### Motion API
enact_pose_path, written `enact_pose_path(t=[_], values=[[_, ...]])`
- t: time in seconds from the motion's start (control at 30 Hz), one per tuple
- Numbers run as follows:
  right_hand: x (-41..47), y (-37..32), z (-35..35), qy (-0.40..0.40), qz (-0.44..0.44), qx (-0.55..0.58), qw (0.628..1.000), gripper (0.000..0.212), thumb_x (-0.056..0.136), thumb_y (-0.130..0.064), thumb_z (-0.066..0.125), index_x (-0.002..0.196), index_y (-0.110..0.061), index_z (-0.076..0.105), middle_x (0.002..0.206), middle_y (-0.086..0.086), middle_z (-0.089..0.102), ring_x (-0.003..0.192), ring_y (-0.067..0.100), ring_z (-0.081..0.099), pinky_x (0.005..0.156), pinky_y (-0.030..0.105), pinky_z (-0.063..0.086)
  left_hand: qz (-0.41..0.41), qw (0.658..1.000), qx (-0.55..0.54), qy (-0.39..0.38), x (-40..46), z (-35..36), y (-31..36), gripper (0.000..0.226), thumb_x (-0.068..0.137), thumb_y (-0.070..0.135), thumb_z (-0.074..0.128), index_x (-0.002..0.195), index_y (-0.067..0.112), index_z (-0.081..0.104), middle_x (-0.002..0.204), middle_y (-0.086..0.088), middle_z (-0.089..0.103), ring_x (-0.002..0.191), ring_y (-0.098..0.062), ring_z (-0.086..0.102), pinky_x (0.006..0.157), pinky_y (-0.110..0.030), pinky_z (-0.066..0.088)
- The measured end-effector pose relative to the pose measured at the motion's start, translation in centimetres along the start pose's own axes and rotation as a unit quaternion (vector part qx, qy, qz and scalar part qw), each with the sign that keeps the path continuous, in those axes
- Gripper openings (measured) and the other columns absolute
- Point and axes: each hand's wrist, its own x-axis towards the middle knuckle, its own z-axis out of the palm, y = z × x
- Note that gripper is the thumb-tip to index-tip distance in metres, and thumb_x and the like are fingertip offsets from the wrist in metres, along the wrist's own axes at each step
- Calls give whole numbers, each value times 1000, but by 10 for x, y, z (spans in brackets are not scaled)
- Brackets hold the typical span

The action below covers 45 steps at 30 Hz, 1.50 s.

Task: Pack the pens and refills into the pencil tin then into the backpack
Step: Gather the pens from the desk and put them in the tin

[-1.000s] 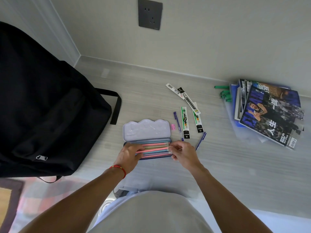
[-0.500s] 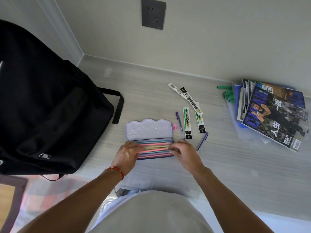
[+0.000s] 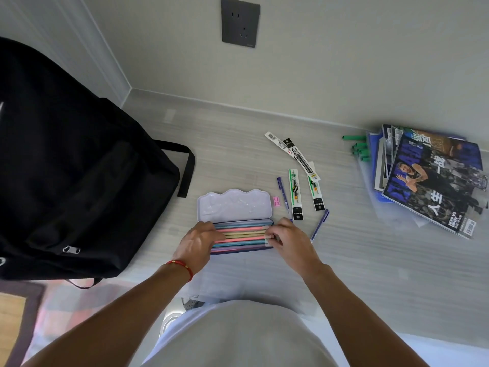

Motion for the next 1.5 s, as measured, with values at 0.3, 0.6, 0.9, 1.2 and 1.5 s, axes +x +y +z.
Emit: enact_pose_path(t=[0.3, 0.6, 0.9, 1.2, 1.5], values=[[17, 16, -6, 106, 221, 23, 969, 13, 98, -17, 61, 103, -5, 61, 99, 12, 64, 85, 33, 66, 68, 38, 54, -4, 1000, -2, 11, 3, -2, 5, 27, 89, -2, 63, 111, 10, 73, 108, -10, 69, 101, -27, 65, 92, -39, 58], [24, 23, -7, 122, 270, 63, 953, 19, 99, -17, 59, 100, 1, 65, 93, 16, 72, 85, 34, 69, 70, 35, 52, -30, 997, -62, 19, 25, -8, 32, 27, 89, -2, 56, 102, 13, 74, 103, -3, 69, 96, -19, 62, 86, -32, 56], [-13, -34, 8, 40, 123, 287, 949, 16, 87, -22, 73, 75, -24, 64, 57, -11, 65, 48, 8, 63, 55, 21, 52, -234, 902, -360, -36, 56, 6, 82, 17, 90, 21, 58, 82, 15, 71, 73, -7, 73, 65, -15, 70, 77, -41, 63], [-7, -21, -14, -50, 89, 285, 953, 19, 86, -32, 69, 72, -19, 65, 51, -7, 64, 42, 5, 58, 48, 16, 44, -199, 875, -435, -72, 56, 5, 82, 13, 94, 11, 59, 90, 15, 70, 81, -12, 74, 79, -30, 73, 76, -40, 64], [-8, 64, -25, 87, 391, 3, 916, 37, 99, -36, 57, 103, 0, 56, 100, 23, 71, 93, 44, 68, 78, 43, 51, -30, 985, 105, -132, 56, -1, 44, 23, 101, 29, 50, 116, 24, 68, 114, -2, 66, 101, -23, 64, 89, -33, 57]])
